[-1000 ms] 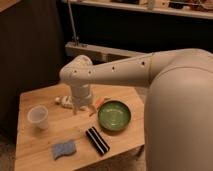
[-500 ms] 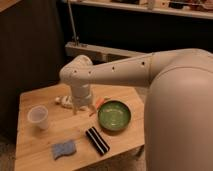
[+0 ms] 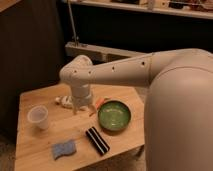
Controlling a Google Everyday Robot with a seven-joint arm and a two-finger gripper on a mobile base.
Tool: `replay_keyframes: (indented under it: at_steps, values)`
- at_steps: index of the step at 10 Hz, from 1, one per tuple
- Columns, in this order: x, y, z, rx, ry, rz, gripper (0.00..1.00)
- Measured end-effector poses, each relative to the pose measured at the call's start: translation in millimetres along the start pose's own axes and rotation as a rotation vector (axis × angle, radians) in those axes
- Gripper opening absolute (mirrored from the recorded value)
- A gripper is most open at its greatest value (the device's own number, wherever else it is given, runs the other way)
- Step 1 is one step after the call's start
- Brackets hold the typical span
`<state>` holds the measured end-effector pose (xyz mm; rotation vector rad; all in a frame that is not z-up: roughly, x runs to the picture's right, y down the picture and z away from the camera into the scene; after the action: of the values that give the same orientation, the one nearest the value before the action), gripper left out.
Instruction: Place the eraser in the ceramic cup
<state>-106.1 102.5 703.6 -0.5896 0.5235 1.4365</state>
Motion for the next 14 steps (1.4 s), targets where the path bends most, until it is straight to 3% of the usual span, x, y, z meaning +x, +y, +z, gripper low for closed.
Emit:
replay_keyframes:
  at_steps: [1, 3, 4, 5, 7, 9, 10, 11, 14]
  values:
    - [0.1, 0.1, 0.0, 0.001, 0.000, -0.006, 0.65]
    - [-3.9, -12.1, -3.9, -0.089, -0.032, -0.099, 0.65]
    - [-3.8, -15.5, -7.2, -0.173, -0.041, -0.149, 0.65]
    - [-2.3, -20.2, -11.0, -0.314, -0.041, -0.211, 0.65]
    - [-7.3, -27.9, -25.2, -0.523, -0.088, -0.287, 0.65]
    - [-15.0, -38.2, -40.0, -0.646, -0.150, -0.315, 0.65]
    - [-15.1, -34.0, -40.2, -0.642, -0.130, -0.320, 0.65]
    - [-17.2, -28.1, -37.5, -0.605, -0.101, -0.333, 0.65]
    - [-11.1, -6.7, 5.2, -0.400, 0.032, -0.399, 0.65]
